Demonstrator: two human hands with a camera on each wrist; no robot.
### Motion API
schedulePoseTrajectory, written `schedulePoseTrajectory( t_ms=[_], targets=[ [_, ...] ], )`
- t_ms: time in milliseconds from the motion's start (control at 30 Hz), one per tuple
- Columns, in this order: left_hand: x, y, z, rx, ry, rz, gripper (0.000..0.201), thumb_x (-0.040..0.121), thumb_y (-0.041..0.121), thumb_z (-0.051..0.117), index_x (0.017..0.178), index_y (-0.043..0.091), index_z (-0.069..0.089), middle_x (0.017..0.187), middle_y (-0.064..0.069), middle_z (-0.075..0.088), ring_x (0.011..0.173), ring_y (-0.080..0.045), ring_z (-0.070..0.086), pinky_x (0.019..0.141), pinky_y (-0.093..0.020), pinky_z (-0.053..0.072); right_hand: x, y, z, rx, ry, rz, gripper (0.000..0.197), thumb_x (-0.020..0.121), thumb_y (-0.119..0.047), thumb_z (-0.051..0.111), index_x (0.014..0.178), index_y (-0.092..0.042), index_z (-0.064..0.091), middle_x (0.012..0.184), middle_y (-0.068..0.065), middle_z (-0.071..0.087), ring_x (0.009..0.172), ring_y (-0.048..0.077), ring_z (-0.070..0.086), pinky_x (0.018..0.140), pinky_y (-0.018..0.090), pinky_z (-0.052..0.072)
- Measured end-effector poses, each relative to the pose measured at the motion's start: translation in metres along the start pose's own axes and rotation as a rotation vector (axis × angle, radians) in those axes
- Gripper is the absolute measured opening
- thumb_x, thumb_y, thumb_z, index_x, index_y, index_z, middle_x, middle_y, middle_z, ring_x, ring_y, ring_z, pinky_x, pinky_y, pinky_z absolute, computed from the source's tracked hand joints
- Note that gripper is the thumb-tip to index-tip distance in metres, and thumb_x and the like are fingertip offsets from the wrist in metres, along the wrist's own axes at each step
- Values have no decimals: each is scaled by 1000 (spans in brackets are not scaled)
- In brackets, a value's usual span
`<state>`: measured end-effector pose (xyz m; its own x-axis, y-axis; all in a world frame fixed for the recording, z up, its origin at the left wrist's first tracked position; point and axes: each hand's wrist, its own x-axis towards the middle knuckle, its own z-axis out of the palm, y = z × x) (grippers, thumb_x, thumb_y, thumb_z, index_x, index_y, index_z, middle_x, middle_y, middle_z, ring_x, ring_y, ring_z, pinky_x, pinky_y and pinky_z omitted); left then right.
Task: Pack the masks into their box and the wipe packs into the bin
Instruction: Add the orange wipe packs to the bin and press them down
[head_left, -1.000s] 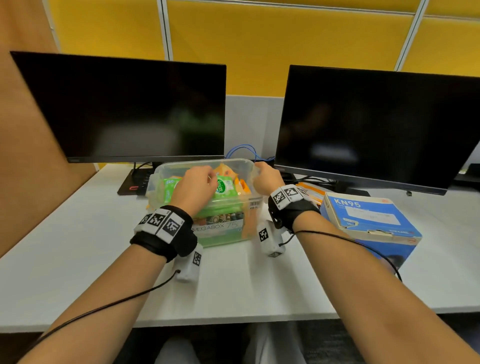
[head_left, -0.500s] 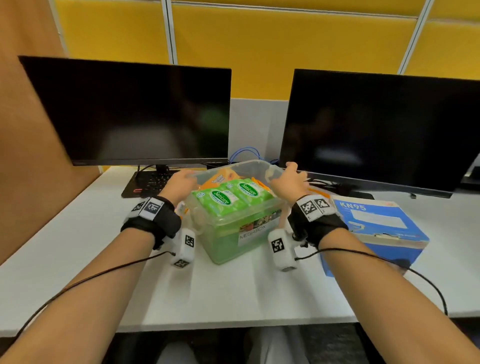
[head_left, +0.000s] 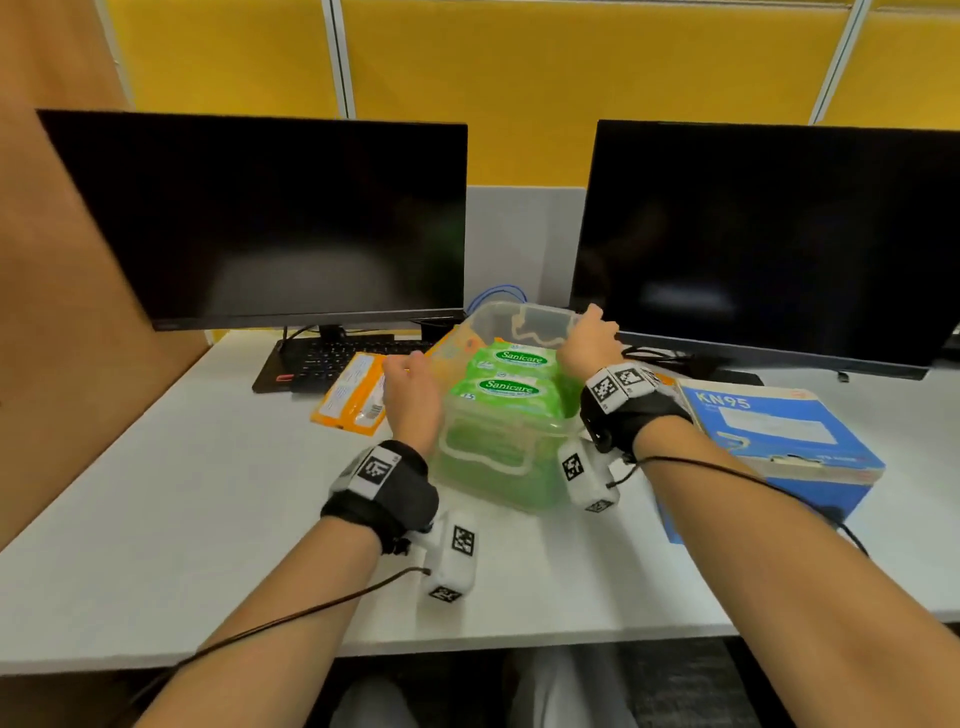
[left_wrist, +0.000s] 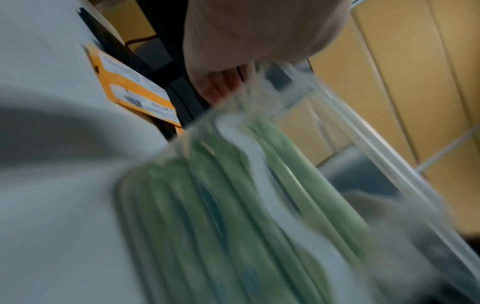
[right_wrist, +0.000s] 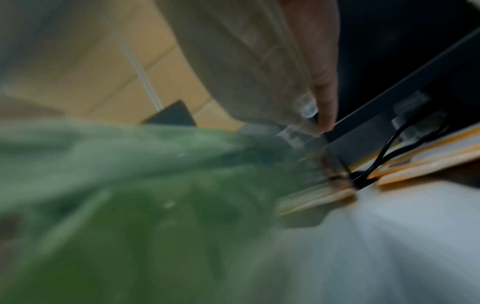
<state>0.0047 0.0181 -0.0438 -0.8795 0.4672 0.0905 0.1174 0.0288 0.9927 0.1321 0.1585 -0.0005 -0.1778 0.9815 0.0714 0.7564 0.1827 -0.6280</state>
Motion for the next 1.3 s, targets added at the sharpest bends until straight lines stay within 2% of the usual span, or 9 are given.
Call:
schedulePoseTrajectory(
  t_ms=[133,267,467,633,733,833,967,1100,1300],
  targets=[
    [47,-11,-12,278,-381,-87,53,102,44,22,92,6,59,98,-13,63,90,-28,57,86,-39,47,12,17,-14,-44,-35,-102,55,94,-16,55,141,-4,29,137,24,43,124,40,46,99,43,39],
    [100,-45,-30,975,-149,-116,70,91,52,46,142,6,34,140,-23,39,127,-39,41,103,-45,36,16,17,-13,-70,-30,-149,46,94,-16,55,135,-6,37,133,22,46,118,38,51,96,42,43],
    [131,-81,-44,1150,-148,-280,103,78,70,54,152,14,6,152,-22,21,139,-41,24,112,-53,26,28,18,-9,-124,-31,-200,41,93,-18,57,130,-8,41,128,18,49,114,36,53,90,41,44],
    [149,-81,-32,922,-63,-240,88,77,47,73,139,3,30,137,-22,45,123,-40,47,99,-48,43,35,20,-7,-144,-36,-231,40,93,-15,55,129,-6,41,127,20,49,113,36,53,90,40,45],
    [157,-67,-16,647,-42,-30,49,87,32,67,114,-8,58,119,-26,61,110,-40,58,89,-42,45,37,23,-7,-126,-30,-231,38,93,-11,54,129,-6,41,126,20,50,112,35,54,90,40,45],
    [162,-50,1,397,-143,122,39,89,29,66,107,-6,66,109,-24,66,106,-36,62,87,-39,46,40,25,-5,-124,-33,-241,38,93,-10,54,129,-5,41,126,20,50,113,35,53,90,40,44],
    [168,-47,28,616,-401,121,43,90,33,63,123,5,62,122,-17,63,113,-34,59,90,-36,45,41,25,-4,-158,-19,-245,40,93,-10,54,131,-6,40,128,19,48,116,35,52,92,40,43],
    [175,-56,58,828,-572,158,33,95,31,50,116,9,62,119,-17,63,111,-34,58,94,-39,45,42,27,-5,-152,-24,-229,42,93,-8,52,134,-7,40,131,18,46,119,34,50,94,39,41],
    [191,-68,76,868,-602,154,22,91,30,56,96,10,65,99,-14,66,98,-34,61,87,-38,50,44,28,-5,-143,-16,-221,43,93,-8,52,134,-7,40,132,18,46,121,34,49,96,40,41]
  ],
)
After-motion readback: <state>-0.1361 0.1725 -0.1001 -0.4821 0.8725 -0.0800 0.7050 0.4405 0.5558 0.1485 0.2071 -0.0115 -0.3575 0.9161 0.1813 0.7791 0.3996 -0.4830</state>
